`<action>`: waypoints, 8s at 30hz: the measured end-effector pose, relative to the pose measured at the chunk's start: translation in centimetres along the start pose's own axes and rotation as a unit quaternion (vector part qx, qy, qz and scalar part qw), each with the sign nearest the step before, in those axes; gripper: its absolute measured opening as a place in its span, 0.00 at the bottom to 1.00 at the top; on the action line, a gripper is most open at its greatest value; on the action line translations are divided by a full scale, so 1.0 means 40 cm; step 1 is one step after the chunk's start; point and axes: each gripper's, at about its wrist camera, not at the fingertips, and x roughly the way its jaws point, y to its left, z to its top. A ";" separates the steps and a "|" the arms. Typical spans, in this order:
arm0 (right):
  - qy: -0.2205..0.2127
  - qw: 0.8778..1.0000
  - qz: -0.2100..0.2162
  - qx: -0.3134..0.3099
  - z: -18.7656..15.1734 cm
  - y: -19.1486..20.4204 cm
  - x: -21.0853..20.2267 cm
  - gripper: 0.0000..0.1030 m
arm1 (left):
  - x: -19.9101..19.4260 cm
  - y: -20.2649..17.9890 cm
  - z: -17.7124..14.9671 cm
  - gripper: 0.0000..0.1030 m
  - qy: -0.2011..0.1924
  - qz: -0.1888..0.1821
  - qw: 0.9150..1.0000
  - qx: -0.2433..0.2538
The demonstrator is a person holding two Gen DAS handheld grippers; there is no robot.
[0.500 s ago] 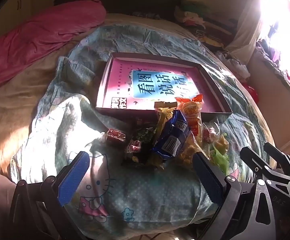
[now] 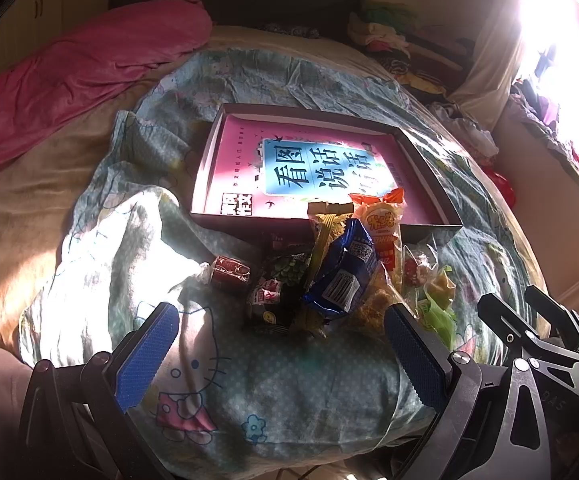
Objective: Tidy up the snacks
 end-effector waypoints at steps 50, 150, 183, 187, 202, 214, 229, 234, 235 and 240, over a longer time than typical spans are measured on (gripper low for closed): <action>0.111 0.992 -0.026 -0.044 -0.048 -0.024 0.148 0.97 | 0.080 -0.043 0.029 0.73 0.023 -0.062 0.996 0.059; -0.001 0.989 0.143 0.038 0.196 -0.118 0.344 0.35 | 0.283 0.122 0.228 0.22 0.003 -0.088 0.994 -0.062; -0.019 0.993 0.113 0.009 0.172 -0.127 0.274 0.47 | 0.263 0.111 0.203 0.46 0.026 -0.042 0.998 -0.026; -0.023 0.993 0.116 0.012 0.173 -0.130 0.267 0.49 | 0.247 0.100 0.203 0.49 0.018 -0.036 0.999 -0.015; -0.040 0.993 0.112 0.017 0.180 -0.133 0.245 0.57 | 0.168 0.075 0.221 0.61 -0.021 -0.033 0.999 0.003; -0.064 0.991 0.113 0.020 0.187 -0.140 0.214 0.62 | 0.119 0.108 0.237 0.68 -0.047 -0.035 0.998 -0.017; -0.070 0.990 0.123 0.009 0.180 -0.118 0.184 0.63 | 0.102 0.130 0.213 0.71 -0.041 -0.030 0.998 -0.020; -0.068 0.989 0.129 0.001 0.173 -0.102 0.172 0.63 | 0.099 0.127 0.198 0.71 -0.036 -0.030 0.999 -0.016; -0.067 0.989 0.130 -0.001 0.171 -0.098 0.170 0.63 | 0.099 0.125 0.195 0.71 -0.034 -0.031 0.999 -0.015; -0.063 0.988 0.139 -0.011 0.159 -0.077 0.155 0.63 | 0.097 0.119 0.184 0.71 -0.030 -0.032 0.999 -0.010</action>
